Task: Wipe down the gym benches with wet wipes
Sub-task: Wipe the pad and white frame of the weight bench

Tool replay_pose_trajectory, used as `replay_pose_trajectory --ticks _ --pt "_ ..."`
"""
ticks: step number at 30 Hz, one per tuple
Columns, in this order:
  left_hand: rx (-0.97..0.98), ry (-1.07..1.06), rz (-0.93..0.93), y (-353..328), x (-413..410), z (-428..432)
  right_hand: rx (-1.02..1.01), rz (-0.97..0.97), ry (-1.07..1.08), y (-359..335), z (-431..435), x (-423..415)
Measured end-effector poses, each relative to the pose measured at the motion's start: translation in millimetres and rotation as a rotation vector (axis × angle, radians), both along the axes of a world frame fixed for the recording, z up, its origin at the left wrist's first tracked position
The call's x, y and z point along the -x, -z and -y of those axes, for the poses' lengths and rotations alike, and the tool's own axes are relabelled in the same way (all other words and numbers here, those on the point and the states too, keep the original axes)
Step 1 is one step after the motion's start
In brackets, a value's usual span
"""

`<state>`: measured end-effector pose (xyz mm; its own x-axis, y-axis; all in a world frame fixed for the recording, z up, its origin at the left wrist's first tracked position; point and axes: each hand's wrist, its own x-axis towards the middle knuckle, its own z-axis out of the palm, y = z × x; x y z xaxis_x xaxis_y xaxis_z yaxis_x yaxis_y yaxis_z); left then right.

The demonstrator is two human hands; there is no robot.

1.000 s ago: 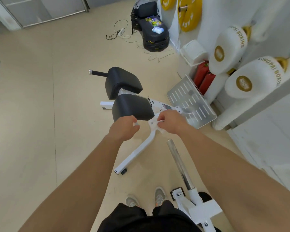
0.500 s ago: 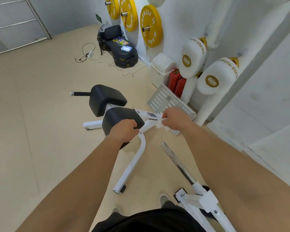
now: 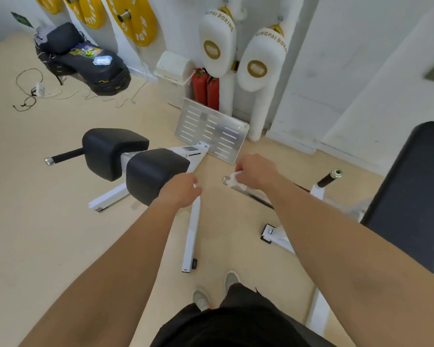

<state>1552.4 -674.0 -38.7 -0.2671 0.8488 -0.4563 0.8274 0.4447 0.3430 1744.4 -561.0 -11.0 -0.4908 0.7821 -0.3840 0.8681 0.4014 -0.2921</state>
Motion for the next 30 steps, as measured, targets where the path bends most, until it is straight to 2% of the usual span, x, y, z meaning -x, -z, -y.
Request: replay_pose_trajectory --ticks 7,15,23,30 --pt "0.044 0.248 0.049 25 -54 -5 0.02 0.04 0.302 15 41 -94" --pt "0.043 0.673 0.037 39 -124 44 0.044 0.102 0.681 24 176 -167" --pt "0.026 0.932 0.057 28 -209 89 0.036 0.127 0.894 13 281 -233" --pt "0.026 1.05 0.035 12 -297 84 0.025 0.081 1.021 18 303 -308"
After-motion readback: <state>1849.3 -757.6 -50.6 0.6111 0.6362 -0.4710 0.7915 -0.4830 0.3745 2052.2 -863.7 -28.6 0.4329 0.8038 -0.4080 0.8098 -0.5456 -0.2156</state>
